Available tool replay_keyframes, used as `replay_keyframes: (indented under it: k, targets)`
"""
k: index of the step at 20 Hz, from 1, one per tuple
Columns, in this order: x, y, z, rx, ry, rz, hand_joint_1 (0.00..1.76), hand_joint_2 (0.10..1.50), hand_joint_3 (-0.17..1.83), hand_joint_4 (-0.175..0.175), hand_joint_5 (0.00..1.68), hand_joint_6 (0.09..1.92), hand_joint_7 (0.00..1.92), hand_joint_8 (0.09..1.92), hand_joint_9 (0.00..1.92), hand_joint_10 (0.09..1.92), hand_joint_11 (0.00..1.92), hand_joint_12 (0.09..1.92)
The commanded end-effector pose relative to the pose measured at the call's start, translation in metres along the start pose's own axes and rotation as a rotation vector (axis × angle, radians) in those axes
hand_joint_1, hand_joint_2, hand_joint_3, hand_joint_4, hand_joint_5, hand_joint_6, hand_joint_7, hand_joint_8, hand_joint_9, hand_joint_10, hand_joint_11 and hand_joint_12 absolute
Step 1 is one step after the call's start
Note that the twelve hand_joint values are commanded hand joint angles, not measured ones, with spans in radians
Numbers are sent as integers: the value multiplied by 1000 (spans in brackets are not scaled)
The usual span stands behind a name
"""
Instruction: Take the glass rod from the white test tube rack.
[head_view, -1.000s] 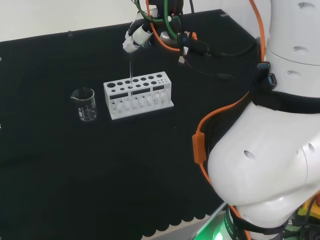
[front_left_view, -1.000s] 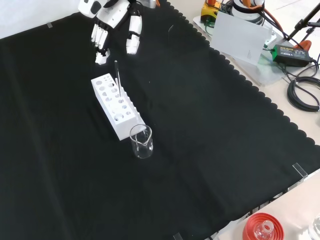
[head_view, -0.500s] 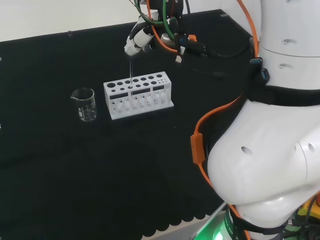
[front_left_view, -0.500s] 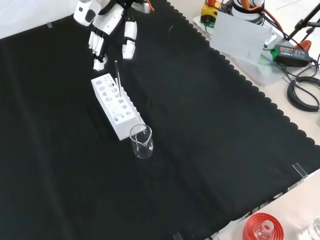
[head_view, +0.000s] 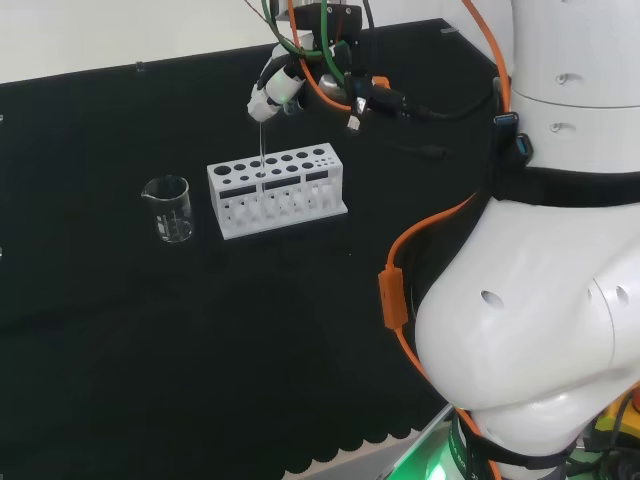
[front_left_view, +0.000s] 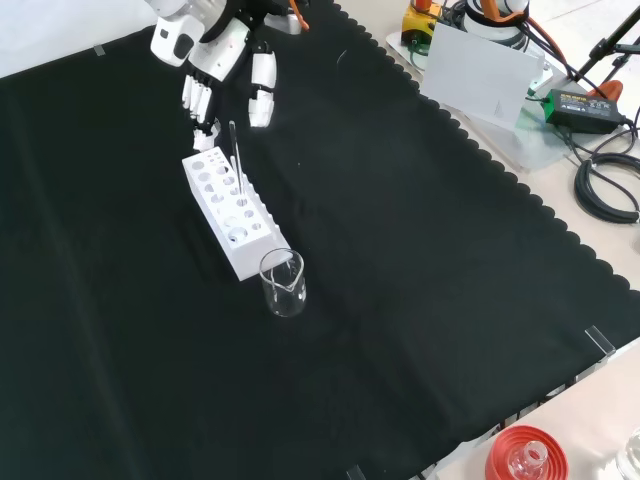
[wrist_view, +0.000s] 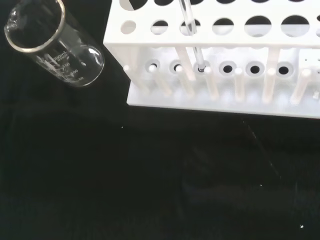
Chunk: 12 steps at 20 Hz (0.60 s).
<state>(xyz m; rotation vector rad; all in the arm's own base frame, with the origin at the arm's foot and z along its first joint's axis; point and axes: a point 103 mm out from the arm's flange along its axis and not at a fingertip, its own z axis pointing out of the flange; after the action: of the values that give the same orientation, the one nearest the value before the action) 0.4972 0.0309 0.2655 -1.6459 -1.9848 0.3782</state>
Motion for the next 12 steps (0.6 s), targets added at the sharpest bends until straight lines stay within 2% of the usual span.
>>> replay_keyframes:
  k: [1,12]
  targets:
    - [0,4,5,11,-4,2,561,1120,-175,-66,402,87,328,858,537,872,419,1394]
    - [5,13,7,10,-18,2,591,1114,-175,-85,526,87,422,836,694,829,644,1328]
